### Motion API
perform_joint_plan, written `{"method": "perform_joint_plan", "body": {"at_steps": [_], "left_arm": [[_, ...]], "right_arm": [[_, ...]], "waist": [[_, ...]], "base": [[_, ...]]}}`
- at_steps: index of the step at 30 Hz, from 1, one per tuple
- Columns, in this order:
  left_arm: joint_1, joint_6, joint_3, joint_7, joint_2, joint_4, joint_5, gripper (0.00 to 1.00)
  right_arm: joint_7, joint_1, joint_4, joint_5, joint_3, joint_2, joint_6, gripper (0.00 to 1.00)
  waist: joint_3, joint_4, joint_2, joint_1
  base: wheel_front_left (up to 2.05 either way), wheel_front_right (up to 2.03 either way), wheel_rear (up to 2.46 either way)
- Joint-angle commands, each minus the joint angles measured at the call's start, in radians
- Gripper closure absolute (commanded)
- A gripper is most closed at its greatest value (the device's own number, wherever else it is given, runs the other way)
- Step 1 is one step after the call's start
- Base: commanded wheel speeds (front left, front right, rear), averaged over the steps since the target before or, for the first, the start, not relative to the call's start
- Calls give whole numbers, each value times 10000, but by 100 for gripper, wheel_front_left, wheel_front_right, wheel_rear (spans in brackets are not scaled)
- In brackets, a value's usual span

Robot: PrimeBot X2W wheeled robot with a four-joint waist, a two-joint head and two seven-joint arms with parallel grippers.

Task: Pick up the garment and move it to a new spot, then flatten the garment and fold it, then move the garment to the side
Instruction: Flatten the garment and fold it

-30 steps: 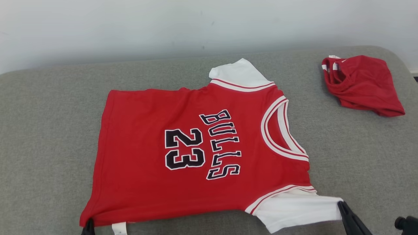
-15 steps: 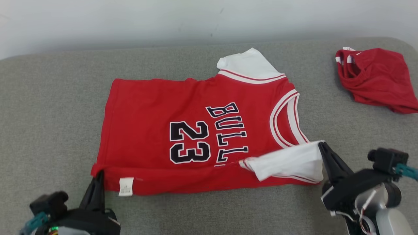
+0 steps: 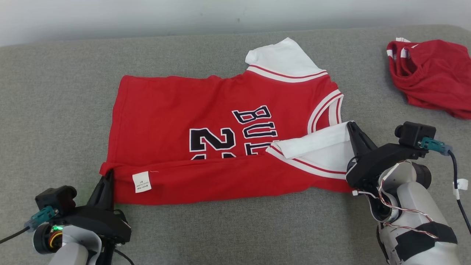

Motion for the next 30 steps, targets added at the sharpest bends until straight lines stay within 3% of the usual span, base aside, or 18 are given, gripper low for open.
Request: {"method": "perform_joint_plan", "body": {"at_steps": [1, 2, 3, 4, 10, 20, 30], "left_arm": [[-145, -38, -25, -43, 15, 117, 118, 100], [-223, -52, -56, -151, 21, 204, 187, 73], [-272, -64, -86, -221, 4, 301, 240, 0], [-302, -106, -101, -354, -20, 359, 275, 0], [217, -205, 2, -845, -166, 489, 346, 0], [1793, 81, 240, -992, -266, -476, 736, 0], [2905, 397, 741, -1002, -171, -2330, 950, 0]], "right_arm": [[-179, -182, 212, 18, 100, -4, -24, 100], [-418, -301, 368, 48, 186, -21, -24, 79], [-618, -369, 513, 100, 323, -47, -24, 13], [-813, -375, 651, 170, 425, -56, -24, 0], [-1869, 214, 901, 451, 1152, -524, -24, 0], [-2341, 2085, -43, 776, 1621, -1310, -25, 0], [-2163, 3290, -1201, 537, 1187, -1030, -25, 0]], "waist": [[17, 18, -2, -2], [12, 22, -2, -2], [-8, 30, -2, -2], [-43, 28, -2, -2], [-485, 48, -2, -2], [-749, 86, -2, -2], [-718, -65, -2, -2]], "base": [[0, 0, 0], [0, 0, 0], [0, 0, 0], [0, 0, 0], [0, 0, 0], [0, 0, 0], [0, 0, 0]]}}
